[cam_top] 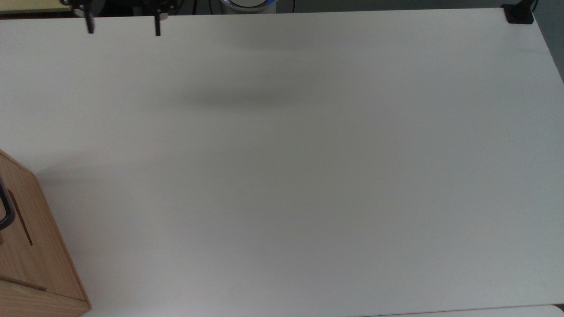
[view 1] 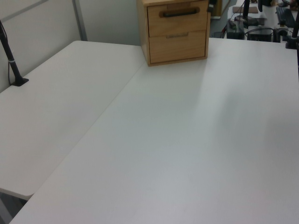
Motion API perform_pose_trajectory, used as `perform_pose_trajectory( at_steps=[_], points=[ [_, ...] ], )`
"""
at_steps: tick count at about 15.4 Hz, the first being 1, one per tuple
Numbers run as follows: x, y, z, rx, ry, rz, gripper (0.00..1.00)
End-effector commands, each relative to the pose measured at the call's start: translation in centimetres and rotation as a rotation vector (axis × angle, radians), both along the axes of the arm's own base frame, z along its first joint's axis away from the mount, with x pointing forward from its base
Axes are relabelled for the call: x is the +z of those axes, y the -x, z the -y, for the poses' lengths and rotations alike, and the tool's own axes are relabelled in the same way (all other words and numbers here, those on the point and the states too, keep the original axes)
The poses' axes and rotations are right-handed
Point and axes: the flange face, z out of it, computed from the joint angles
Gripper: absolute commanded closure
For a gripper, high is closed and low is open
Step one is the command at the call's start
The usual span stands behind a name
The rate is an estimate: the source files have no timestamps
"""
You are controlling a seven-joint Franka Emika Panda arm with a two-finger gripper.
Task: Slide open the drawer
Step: 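Move the open gripper toward the black handle of the upper drawer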
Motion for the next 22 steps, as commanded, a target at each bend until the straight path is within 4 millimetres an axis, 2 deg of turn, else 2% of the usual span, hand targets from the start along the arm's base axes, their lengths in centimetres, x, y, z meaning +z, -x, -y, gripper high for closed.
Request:
perform_pose_trajectory(
  at_steps=[1,2,3,6,8,10,13,15,16,22],
  points=[
    [-1.4,-3.1,2.5,0.132,0.194,0.094,0.0],
    [-2.3,-4.1,3.3,0.141,0.234,0.117,0.0],
    [-3.7,-5.4,3.5,0.158,0.268,0.136,0.0],
    [-8.3,-8.5,5.7,0.189,0.36,0.193,0.0],
    [-9.8,-9.4,8.0,0.212,0.432,0.249,0.0],
    [-11.0,-9.9,9.7,0.233,0.484,0.296,0.0],
    [-13.3,-10.7,10.6,0.263,0.521,0.322,0.12],
    [-14.5,-10.5,12.3,0.249,0.525,0.305,0.16],
    [-14.6,-10.6,12.4,0.247,0.524,0.305,0.16],
    [-15.8,-10.8,13.4,0.252,0.533,0.325,0.3]
  ],
)
